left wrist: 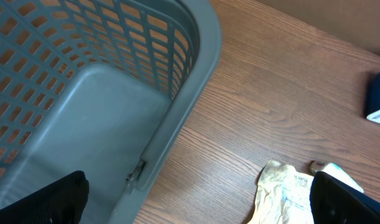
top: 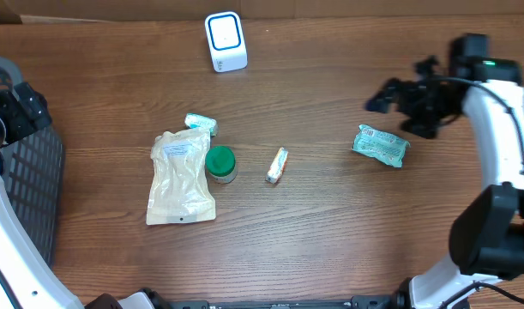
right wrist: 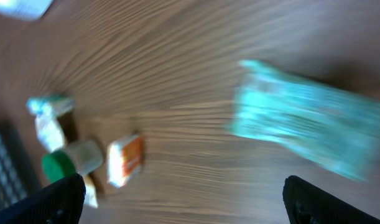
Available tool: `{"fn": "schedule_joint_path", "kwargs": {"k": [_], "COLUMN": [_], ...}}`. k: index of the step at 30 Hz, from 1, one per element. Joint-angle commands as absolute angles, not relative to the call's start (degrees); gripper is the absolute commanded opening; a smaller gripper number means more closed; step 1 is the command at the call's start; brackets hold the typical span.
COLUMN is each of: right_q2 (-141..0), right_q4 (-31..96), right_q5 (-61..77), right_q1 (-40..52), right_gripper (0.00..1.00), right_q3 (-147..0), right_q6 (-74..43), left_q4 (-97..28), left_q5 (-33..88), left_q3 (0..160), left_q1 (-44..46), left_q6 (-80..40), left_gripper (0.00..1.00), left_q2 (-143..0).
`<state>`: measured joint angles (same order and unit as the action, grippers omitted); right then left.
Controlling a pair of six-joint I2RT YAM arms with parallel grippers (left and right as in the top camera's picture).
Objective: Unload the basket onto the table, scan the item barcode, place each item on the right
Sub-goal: 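Move the right gripper over the orange packet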
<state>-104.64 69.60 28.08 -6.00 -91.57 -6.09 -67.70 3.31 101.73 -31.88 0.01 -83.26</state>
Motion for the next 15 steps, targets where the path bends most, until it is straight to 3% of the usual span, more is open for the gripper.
{"fn": "schedule_joint_path", "kwargs": {"k": [1,5,8,15], "right_q2": [-104.4,-104.6,-104.6,-104.7], "right_q4": [67.9,66.1,65.4,63.7], "right_q5": [31.5,31.4,29.2,7.7], "right_q1": [0.9,8.6,13.8,23.0], "right_gripper": [1.0,1.0,0.78,0.74], "right_q3": [-90.7,-90.0,-90.0,-90.0], "right_q6": [-6.2,-6.2,-6.5,-28.6], "left_q4": [-67.5,-67.5,-67.5,-67.5], "left_q5": [3.0,3.0,3.0,3.0], "left_q3": [103.0,103.0,103.0,103.0], "left_q1": [-31.9,-31.9,-31.9,-31.9], "left_q6": [0.7,0.7,0.7,0.7], "left_gripper": [0.99,1.0,1.0,1.0], "left_q2": [-82.8,-82.8,-82.8,-82.8]}}
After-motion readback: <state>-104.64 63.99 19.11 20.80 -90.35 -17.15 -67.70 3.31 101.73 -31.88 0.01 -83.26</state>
